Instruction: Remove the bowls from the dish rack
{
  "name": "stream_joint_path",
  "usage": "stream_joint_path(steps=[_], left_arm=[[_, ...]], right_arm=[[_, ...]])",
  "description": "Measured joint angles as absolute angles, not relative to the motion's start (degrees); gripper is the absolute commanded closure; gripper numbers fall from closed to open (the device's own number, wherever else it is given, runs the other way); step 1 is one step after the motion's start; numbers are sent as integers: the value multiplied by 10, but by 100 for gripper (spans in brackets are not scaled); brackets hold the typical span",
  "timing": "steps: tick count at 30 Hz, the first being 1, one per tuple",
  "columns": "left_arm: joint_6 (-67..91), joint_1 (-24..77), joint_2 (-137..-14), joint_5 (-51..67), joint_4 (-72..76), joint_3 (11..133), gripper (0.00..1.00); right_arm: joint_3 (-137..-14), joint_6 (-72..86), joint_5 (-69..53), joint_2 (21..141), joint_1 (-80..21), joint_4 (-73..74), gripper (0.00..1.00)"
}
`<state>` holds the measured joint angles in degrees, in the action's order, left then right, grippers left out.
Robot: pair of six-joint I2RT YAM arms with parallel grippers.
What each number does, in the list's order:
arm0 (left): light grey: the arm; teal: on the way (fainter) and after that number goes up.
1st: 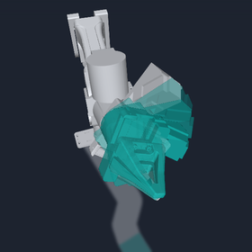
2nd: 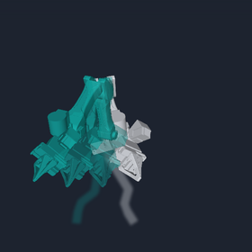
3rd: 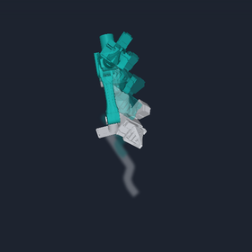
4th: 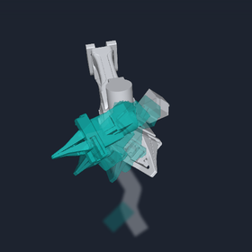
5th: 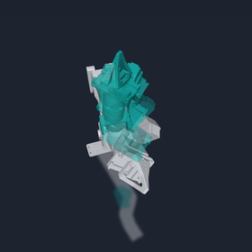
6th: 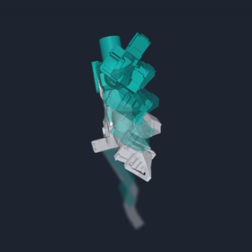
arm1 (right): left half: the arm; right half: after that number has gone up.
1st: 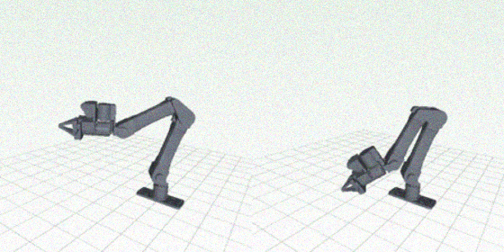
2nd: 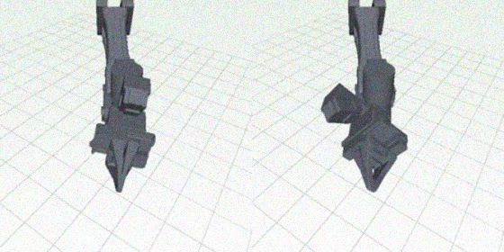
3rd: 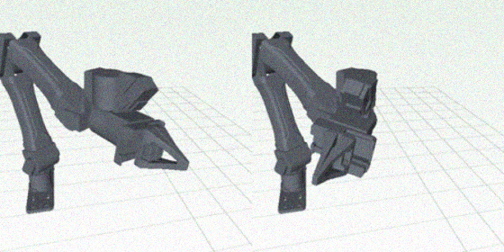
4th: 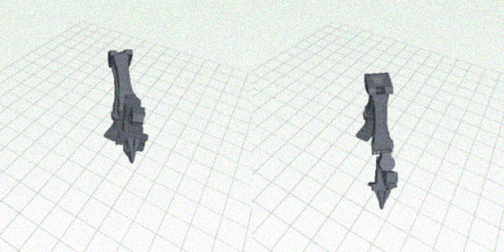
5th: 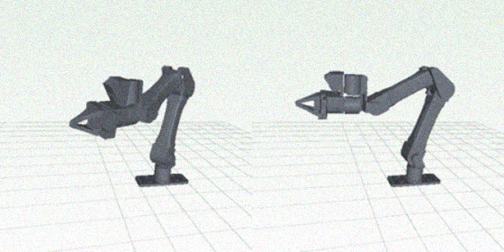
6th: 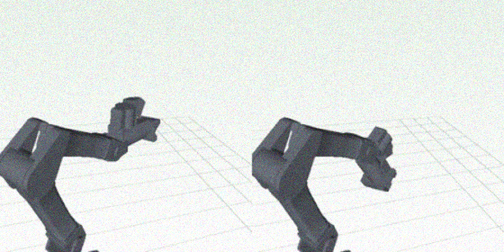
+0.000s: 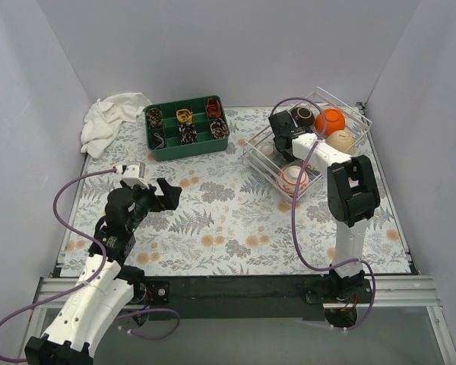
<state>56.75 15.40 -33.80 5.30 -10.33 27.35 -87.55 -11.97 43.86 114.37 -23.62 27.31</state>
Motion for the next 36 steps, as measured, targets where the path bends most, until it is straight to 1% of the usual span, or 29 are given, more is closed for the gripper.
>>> stream_joint_path(steps=[7,8,11,15,18,28,36], left_arm=[[568,154,-336,51,-103,274,2],[568,154,-336,51,-103,274,2],[568,154,-335,51,-103,274,2],[568,154,-334,50,-103,274,2],[568,154,-333,50,-103,274,2],[568,154,-332,50,-103,274,2],[568,154,-332,50,-103,274,2]], right_arm=[[-875,-116,412,1129,-231,278,53],[-875,-113,407,1126,-231,280,56],[-875,-110,394,1118,-229,286,59],[-875,-105,373,1103,-224,287,60],[-877,-102,360,1094,-218,286,64],[-876,-87,327,1079,-206,286,68],[-873,-75,320,1036,-204,280,71]])
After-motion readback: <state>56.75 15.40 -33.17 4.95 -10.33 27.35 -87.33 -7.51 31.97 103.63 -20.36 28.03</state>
